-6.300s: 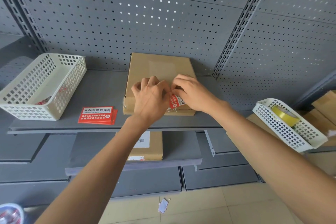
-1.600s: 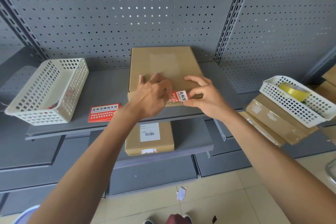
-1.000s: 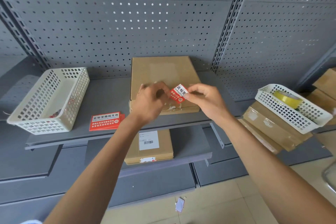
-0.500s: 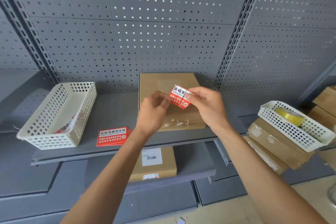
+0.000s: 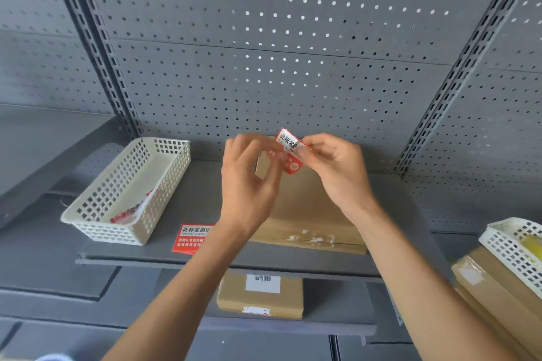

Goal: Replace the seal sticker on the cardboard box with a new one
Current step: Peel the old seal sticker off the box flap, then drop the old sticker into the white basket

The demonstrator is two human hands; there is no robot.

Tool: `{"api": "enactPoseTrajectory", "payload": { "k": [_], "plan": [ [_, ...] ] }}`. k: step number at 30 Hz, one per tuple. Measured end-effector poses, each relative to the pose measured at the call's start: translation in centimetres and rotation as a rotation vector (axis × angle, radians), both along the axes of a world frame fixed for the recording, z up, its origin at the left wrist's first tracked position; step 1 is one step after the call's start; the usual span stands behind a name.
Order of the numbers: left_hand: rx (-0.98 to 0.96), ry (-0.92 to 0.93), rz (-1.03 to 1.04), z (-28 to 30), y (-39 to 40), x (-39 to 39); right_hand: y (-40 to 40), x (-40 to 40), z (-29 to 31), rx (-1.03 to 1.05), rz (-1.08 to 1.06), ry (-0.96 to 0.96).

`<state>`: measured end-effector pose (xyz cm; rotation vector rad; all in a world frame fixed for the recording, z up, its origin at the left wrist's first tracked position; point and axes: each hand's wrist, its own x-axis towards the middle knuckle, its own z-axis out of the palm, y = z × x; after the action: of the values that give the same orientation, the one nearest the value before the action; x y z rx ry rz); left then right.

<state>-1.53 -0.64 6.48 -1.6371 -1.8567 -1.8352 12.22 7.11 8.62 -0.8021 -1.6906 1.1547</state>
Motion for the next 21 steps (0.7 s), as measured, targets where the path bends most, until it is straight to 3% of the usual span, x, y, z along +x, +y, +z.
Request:
{"api": "enactPoseTrajectory", "payload": {
  "k": [2,5,10,17,21],
  "plan": [
    [-0.025,0.054,-0.04,0.3,-0.1,-0.1,0.1,-0.8,0.3,0.03,0.029,0.003],
    [-0.067,-0.037,-0.016,0.5,0.2,-0.5,0.7,-1.5,0.4,0.09,0.049,-0.026],
    [-0.123,-0.012,0.0,0.6,1.2,-2.1,1.9,-2.4,0.0,0.129,0.035,-0.071],
    [-0.143,-0.359,-0.284,1.2,2.7,-3.7,2.0,-2.7,0.4,0.098,-0.121,-0.051],
    [-0.137,-0.48,-0.429,1.6,3.4,-4.1,2.6,-2.2,1.1,0.084,-0.035,-0.127]
  ]
}}
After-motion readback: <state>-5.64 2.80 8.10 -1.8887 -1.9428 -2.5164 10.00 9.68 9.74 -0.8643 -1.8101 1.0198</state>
